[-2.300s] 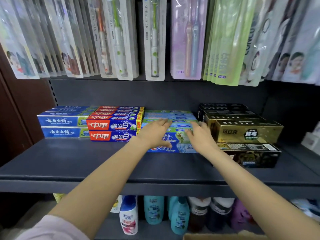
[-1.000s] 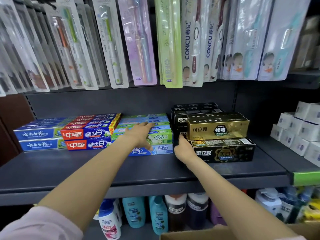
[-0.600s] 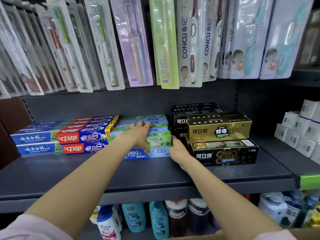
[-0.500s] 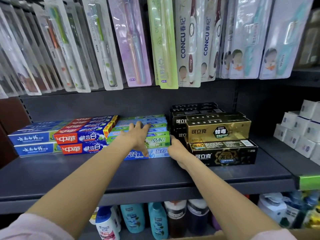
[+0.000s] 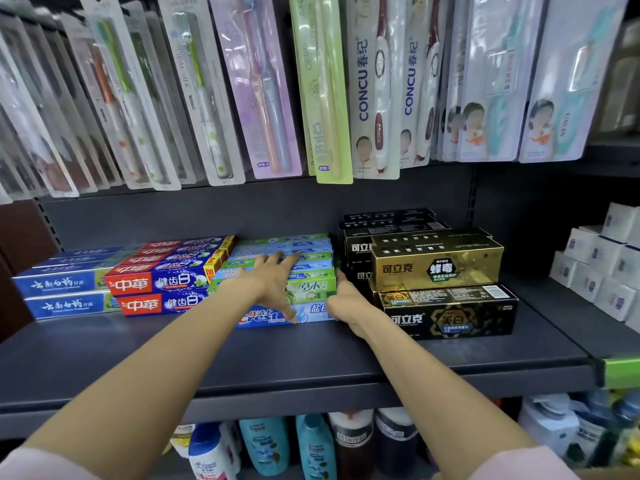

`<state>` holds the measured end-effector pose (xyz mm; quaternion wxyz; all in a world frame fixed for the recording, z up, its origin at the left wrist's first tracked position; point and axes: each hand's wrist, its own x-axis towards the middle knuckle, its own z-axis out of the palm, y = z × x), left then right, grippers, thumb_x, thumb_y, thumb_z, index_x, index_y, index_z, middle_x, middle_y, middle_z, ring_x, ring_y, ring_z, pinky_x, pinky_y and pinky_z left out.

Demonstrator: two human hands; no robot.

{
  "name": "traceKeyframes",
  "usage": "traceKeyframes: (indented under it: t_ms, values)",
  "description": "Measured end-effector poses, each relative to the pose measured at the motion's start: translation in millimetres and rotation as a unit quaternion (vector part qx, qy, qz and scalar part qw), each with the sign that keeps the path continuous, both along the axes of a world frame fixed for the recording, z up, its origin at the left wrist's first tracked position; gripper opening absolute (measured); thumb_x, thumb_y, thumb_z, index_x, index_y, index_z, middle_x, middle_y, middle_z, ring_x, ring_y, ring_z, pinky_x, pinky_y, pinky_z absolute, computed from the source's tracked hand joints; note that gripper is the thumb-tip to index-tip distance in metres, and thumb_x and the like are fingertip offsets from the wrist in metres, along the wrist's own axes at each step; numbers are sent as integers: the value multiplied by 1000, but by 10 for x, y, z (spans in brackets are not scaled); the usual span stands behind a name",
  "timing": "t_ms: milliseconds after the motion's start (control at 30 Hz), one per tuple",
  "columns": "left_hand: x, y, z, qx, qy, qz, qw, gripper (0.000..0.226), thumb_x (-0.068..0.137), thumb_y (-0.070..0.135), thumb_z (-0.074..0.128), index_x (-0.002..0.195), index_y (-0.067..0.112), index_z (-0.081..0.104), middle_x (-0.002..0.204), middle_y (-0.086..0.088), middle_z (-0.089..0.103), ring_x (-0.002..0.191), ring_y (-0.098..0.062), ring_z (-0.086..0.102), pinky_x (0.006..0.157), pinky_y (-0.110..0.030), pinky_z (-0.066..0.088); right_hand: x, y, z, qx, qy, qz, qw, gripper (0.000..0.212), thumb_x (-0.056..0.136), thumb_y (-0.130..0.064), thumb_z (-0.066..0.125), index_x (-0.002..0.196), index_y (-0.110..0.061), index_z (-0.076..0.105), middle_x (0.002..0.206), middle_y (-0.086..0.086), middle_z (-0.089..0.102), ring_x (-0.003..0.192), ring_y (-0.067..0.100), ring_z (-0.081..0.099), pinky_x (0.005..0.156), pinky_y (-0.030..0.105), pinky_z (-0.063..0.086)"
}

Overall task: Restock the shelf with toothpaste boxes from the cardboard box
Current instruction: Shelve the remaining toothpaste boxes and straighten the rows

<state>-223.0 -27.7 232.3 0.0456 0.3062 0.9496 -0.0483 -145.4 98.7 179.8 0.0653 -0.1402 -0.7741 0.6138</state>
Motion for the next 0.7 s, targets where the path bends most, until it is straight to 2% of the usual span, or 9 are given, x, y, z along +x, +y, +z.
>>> traceKeyframes:
  t_ms: [67, 133, 233, 300, 333, 400, 533, 633, 700]
  values:
    - [-25, -13, 34, 15, -30, 0, 999, 123, 63, 59, 76, 151, 33, -6, 161, -1, -4, 147, -31, -4, 114, -62, 16, 27, 6, 13, 0, 9, 4, 1000, 77, 75, 21, 37, 141, -18, 30, 114, 6, 57, 91, 12, 53, 55, 16, 40]
    - [-45, -24, 73, 34, -55, 2, 998, 119, 65, 66, 70, 151, 34, -5, 161, -2, -4, 147, -32, -6, 117, -57, 12, 68, 16, 10, -2, 24, 10, 1000, 83, 73, 21, 42, 143, -21, 26, 109, 2, 55, 94, 13, 52, 59, 17, 43]
    - [-67, -91, 38, 53, -36, 0, 998, 120, 65, 66, 70, 152, 31, -5, 161, -5, -7, 147, -31, -7, 118, -50, 9, 93, 10, 14, -21, 42, 24, 999, 84, 72, 18, 47, 142, -24, 27, 113, 2, 56, 104, 16, 53, 82, 27, 48]
    - [-99, -146, -29, 52, -13, -6, 999, 124, 64, 63, 73, 152, 28, -7, 160, -8, -10, 148, -29, -9, 119, -46, 6, 81, -10, 28, -56, 51, 29, 997, 79, 65, 6, 51, 137, -24, 34, 119, 4, 60, 113, 20, 55, 99, 34, 44]
    - [-118, -162, -53, 50, -4, -12, 999, 125, 64, 62, 74, 151, 27, -9, 160, -8, -11, 148, -28, -8, 120, -45, 6, 66, -17, 31, -77, 56, 28, 995, 81, 58, -1, 52, 135, -23, 38, 121, 6, 61, 115, 22, 55, 103, 37, 43]
    - [-148, -166, -72, 48, 2, -22, 999, 126, 64, 61, 74, 151, 26, -10, 160, -9, -10, 148, -27, -8, 121, -44, 6, 39, -31, 26, -105, 63, 30, 992, 85, 49, -7, 50, 132, -24, 41, 121, 8, 62, 115, 24, 56, 103, 39, 44]
    - [-150, -161, -84, 50, 7, -29, 998, 124, 65, 61, 73, 151, 25, -9, 160, -9, -9, 148, -26, -6, 121, -44, 7, 49, -29, 39, -104, 62, 25, 992, 81, 50, -9, 52, 130, -22, 42, 117, 6, 62, 110, 22, 59, 98, 36, 47]
    - [-140, -175, -65, 46, 3, -27, 999, 124, 65, 62, 73, 152, 26, -7, 161, -7, -7, 148, -28, -4, 120, -46, 10, 39, 5, 113, -121, 60, 33, 990, 71, 65, -17, 61, 133, -18, 41, 120, 7, 61, 101, 20, 62, 87, 34, 52]
    - [-126, -191, -14, 50, -11, -19, 999, 121, 64, 66, 71, 152, 29, -4, 161, -4, -4, 148, -30, 0, 119, -48, 11, -20, 21, 199, -110, 61, 9, 992, 73, 83, -29, 62, 145, -17, 26, 131, 2, 51, 110, 19, 57, 88, 30, 48]
